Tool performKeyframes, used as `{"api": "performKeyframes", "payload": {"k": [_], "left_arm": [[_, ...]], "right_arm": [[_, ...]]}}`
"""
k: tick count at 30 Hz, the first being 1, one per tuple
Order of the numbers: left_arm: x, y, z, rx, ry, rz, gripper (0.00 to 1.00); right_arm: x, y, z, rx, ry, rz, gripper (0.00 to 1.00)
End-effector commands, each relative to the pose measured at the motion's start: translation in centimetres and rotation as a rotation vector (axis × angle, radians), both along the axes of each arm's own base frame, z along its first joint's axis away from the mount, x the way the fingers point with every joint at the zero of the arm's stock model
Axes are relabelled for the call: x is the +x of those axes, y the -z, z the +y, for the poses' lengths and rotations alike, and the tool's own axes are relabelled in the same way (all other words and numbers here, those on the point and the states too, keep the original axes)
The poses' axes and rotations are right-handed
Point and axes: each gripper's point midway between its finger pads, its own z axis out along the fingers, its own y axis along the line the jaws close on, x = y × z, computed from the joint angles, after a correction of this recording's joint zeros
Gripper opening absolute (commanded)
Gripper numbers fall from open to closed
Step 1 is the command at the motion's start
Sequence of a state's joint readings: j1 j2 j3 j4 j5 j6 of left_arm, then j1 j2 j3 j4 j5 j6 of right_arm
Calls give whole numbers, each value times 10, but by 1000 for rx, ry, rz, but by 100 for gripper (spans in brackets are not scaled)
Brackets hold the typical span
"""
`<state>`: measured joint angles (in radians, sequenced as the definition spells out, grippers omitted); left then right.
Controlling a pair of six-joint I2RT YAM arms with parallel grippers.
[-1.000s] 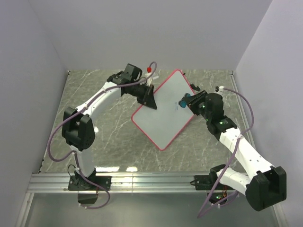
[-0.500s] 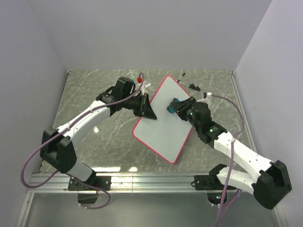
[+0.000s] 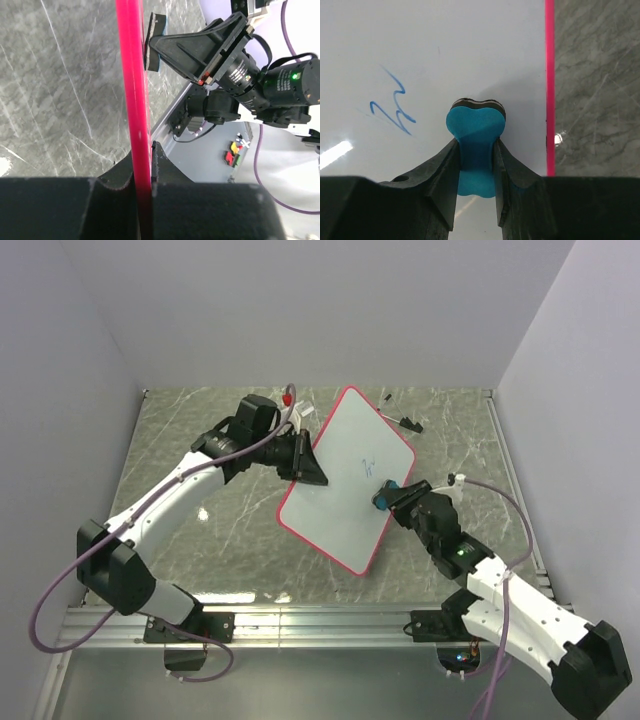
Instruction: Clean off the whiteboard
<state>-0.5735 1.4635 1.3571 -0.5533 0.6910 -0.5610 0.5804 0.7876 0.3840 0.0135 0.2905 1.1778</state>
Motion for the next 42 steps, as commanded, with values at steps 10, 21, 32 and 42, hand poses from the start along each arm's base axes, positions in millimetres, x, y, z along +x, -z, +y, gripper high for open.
{"api": "performKeyframes", "payload": {"k": [10,21,32,42], "left_arm": [[-118,-124,-37,-336,413,-233,0],[-139,-125,-39,-338,457,-280,0],[-141,-177,-27,-388,471,-367,0],[-131,-181,-29,-411,445,-371,0]], "right_arm": [[70,-116,61,0,-75,-113,0],[85,-138,85,-12,-109,-119,0],[28,-29,30,-88,-32,42,0],[-11,8,31,-64,-68,116,0]]}}
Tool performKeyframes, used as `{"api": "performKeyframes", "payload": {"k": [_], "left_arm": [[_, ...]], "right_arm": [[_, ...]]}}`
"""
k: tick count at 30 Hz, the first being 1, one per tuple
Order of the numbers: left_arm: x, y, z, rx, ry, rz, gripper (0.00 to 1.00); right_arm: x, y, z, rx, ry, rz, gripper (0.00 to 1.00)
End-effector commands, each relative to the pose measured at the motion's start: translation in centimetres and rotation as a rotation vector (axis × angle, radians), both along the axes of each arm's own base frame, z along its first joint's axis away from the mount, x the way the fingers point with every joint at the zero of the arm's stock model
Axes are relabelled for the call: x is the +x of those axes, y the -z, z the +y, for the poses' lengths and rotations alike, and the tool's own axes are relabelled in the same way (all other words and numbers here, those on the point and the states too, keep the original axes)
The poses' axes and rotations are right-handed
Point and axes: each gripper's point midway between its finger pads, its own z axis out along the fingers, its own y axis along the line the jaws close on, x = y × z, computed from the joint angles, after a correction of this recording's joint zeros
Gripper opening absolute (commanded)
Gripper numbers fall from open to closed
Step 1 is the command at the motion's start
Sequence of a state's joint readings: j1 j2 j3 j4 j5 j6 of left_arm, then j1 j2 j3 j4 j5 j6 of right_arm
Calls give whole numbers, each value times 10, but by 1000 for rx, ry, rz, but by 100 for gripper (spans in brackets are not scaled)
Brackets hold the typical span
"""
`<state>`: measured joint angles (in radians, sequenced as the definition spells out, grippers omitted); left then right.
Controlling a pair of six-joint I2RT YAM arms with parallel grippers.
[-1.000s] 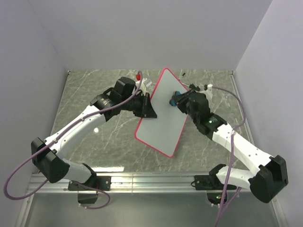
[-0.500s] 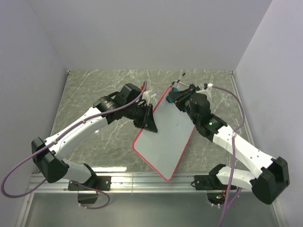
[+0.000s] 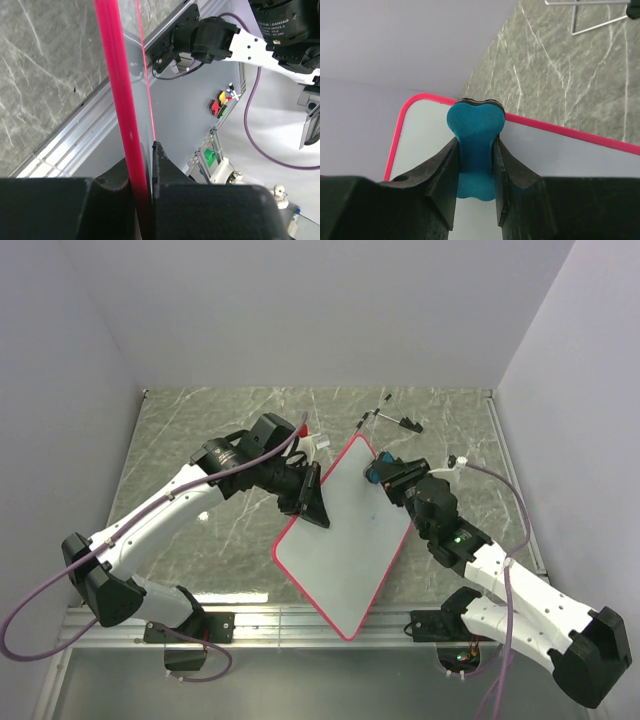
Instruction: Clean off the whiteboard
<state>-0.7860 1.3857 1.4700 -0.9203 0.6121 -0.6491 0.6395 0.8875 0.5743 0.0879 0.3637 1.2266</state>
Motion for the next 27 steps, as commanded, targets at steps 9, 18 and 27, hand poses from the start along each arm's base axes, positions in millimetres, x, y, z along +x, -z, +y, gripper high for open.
{"api": "performKeyframes", "payload": {"k": [9,18,27], "left_arm": [[-10,-173,-30,-598,290,-525,0],[8,-184,-27,-595,267,-567,0],[24,-185,-11,-583,225,-581,0]], "right_arm": [[-69,107,15,-179,-146,296,0],[-85,116,4,-168,-138,314,0],[-89,119,1,-163,-140,313,0]]}}
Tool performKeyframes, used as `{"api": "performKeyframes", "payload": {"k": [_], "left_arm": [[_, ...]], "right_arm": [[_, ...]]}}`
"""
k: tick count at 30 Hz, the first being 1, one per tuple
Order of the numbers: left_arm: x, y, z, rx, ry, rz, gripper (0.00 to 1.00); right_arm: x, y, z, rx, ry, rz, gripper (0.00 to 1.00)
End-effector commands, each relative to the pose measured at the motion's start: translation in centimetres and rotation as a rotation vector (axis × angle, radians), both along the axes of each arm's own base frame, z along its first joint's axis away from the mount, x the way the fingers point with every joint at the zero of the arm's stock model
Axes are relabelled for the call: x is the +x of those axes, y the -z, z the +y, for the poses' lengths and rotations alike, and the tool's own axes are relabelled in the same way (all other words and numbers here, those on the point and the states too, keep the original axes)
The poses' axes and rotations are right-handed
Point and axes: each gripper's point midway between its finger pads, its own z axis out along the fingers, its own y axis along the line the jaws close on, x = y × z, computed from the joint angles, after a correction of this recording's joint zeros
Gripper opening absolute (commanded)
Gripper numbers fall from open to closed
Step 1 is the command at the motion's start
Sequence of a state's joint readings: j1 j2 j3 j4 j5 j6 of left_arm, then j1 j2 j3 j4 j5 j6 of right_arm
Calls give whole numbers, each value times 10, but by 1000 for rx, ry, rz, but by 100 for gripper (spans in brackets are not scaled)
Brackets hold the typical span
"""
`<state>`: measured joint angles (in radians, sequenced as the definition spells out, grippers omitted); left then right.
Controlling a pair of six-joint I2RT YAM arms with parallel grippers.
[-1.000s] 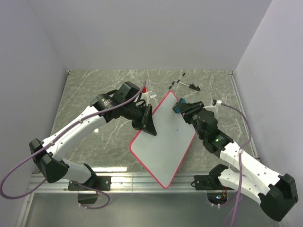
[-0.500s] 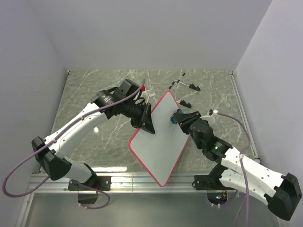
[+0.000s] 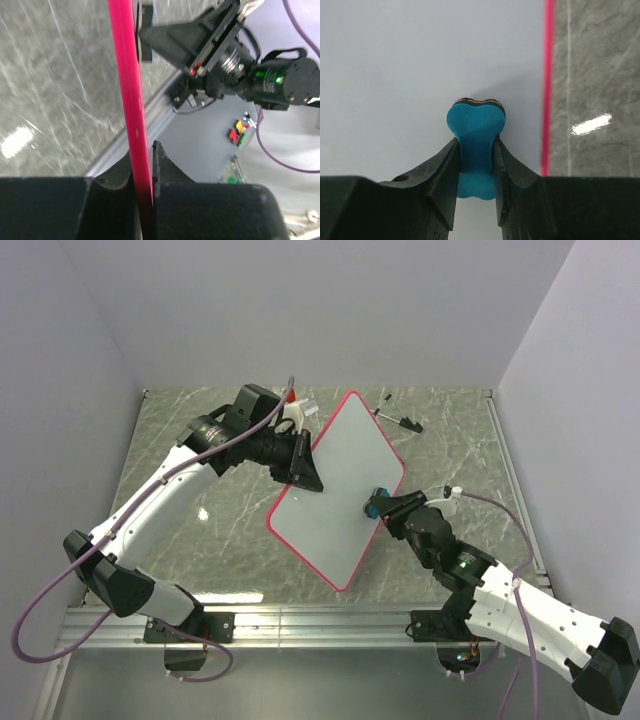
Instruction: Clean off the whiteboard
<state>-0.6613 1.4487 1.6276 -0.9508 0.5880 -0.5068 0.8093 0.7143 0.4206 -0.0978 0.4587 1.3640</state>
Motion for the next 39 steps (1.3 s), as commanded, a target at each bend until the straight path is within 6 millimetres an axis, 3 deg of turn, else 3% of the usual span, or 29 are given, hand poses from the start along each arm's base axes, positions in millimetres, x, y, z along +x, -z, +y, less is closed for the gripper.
{"api": "performKeyframes", "payload": {"k": [1,4,8,12,15,16,17,19,20,21,22,23,24,25,26,27,28,29,31,33,34,35,39], "left_arm": [[-33,-157,-25,-519,317,-434,0],[-20,-148,-28,-486,287,-471,0],[32,-134,-24,-376,112,-568,0],[93,-126,-23,-320,-15,-624,0],[125,-139,-21,-336,-61,-679,0],[143,-129,-24,-323,-77,-662,0],[153,-139,-24,-333,-96,-690,0],[181,-128,-26,-325,-139,-678,0],[189,-137,-27,-354,-151,-704,0],[197,-137,-28,-369,-156,-706,0],[212,-125,-31,-373,-161,-668,0],[217,-133,-34,-398,-155,-683,0],[224,-130,-37,-402,-152,-673,0],[234,-110,-47,-400,-129,-626,0],[237,-116,-51,-422,-111,-633,0],[240,-113,-57,-439,-92,-621,0],[249,-93,-66,-452,-79,-554,0],[246,-94,-73,-478,-39,-538,0],[249,-73,-88,-463,-16,-499,0],[247,-70,-96,-462,13,-509,0],[248,-56,-103,-441,28,-491,0],[248,-62,-104,-443,36,-508,0],[261,-50,-97,-389,6,-527,0]], "right_arm": [[-31,59,0,-155,-114,172,0],[-31,54,2,-168,-123,169,0],[-31,39,-7,-171,-100,146,0],[-38,32,-34,-186,-21,153,0],[-47,34,-55,-200,40,173,0],[-47,35,-61,-211,60,171,0],[-48,35,-65,-220,72,173,0],[-51,36,-71,-257,75,190,0],[-50,33,-73,-281,77,193,0],[-53,36,-76,-309,78,216,6],[-54,36,-78,-327,80,229,21],[-54,39,-79,-360,80,250,55],[-53,32,-80,-375,82,249,69],[-56,34,-83,-410,79,272,84],[-56,37,-85,-447,79,294,99],[-57,34,-90,-480,82,303,100],[-57,34,-91,-498,82,311,100],[-57,36,-92,-519,80,323,100],[-59,36,-96,-546,79,334,100],[-61,38,-100,-552,85,341,100],[-63,40,-102,-556,89,342,100],[-63,38,-104,-541,95,334,100],[-68,43,-111,-533,103,330,100]]}}
